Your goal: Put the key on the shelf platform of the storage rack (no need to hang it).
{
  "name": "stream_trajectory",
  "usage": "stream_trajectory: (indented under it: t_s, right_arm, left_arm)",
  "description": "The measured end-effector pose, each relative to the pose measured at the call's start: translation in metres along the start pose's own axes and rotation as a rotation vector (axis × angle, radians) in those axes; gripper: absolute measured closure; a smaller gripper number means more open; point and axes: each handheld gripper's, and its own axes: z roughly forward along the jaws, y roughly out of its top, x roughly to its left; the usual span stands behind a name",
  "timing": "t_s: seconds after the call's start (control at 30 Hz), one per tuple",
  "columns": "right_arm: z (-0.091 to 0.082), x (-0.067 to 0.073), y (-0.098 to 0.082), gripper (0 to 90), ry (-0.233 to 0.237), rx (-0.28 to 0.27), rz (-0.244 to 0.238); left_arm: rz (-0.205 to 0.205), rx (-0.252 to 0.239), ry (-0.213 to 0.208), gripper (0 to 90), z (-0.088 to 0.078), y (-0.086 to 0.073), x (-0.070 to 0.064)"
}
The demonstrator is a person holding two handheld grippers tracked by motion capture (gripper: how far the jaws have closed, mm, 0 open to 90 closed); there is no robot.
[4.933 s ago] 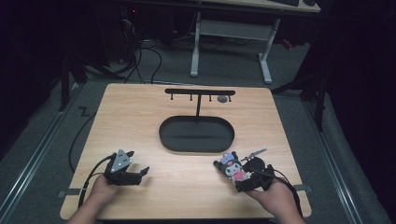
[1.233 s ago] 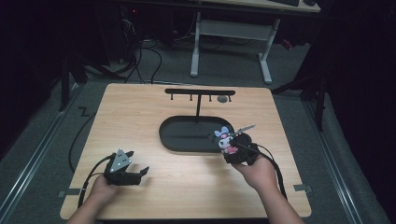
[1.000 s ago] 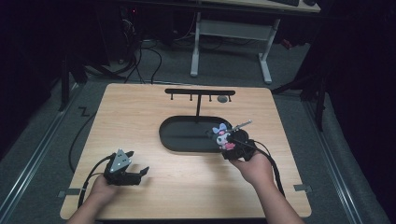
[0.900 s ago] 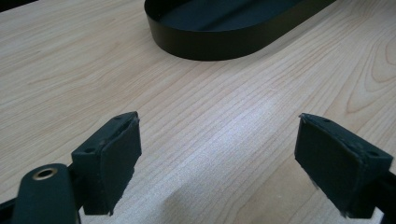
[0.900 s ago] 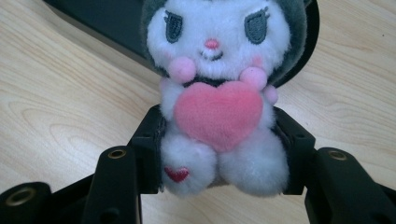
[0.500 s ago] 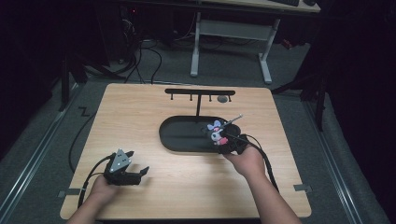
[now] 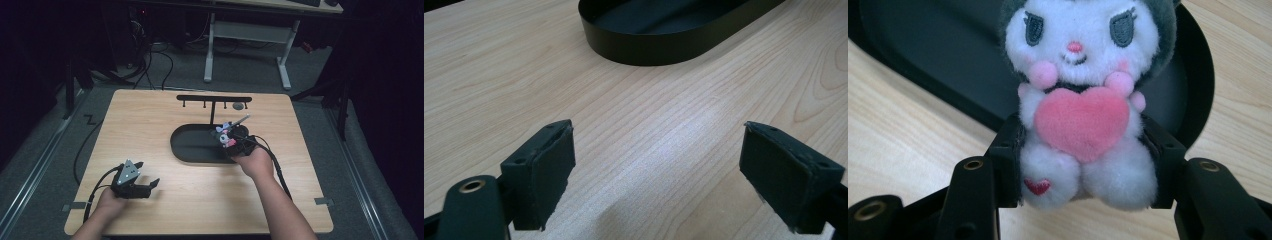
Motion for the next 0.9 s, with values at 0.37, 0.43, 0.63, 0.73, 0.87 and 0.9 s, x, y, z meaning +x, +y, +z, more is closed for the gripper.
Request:
stream_trajectory:
  t_s: [0.37, 0.43, 0.63, 0.73, 0.87, 0.9]
  right_arm:
    - [0.023, 0.001, 0.019, 47.4, -0.002, 0.015, 0.007]
    - [0.025, 0.002, 0.022, 47.4, -0.001, 0.015, 0.014]
    - [0.027, 0.004, 0.029, 47.4, -0.010, 0.002, 0.004]
    - [0.032, 0.003, 0.029, 47.4, -0.014, 0.021, 0.007]
    - [0.036, 0.005, 0.024, 47.4, -0.022, 0.045, -0.001]
    - [0.037, 0.004, 0.022, 47.4, -0.009, 0.047, 0.011]
  left_arm:
    - [-0.004, -0.003, -0.002, 15.4, 0.000, 0.000, 0.001]
    - [-0.006, -0.004, -0.002, 15.4, 0.000, 0.000, 0.001]
    - [-0.007, -0.003, -0.003, 15.4, 0.000, 0.000, 0.001]
    - [-0.009, -0.004, -0.004, 15.4, 0.000, 0.000, 0.001]
    - [-0.009, -0.004, -0.004, 15.4, 0.000, 0.000, 0.001]
    - [-0.009, -0.004, -0.004, 15.4, 0.000, 0.000, 0.001]
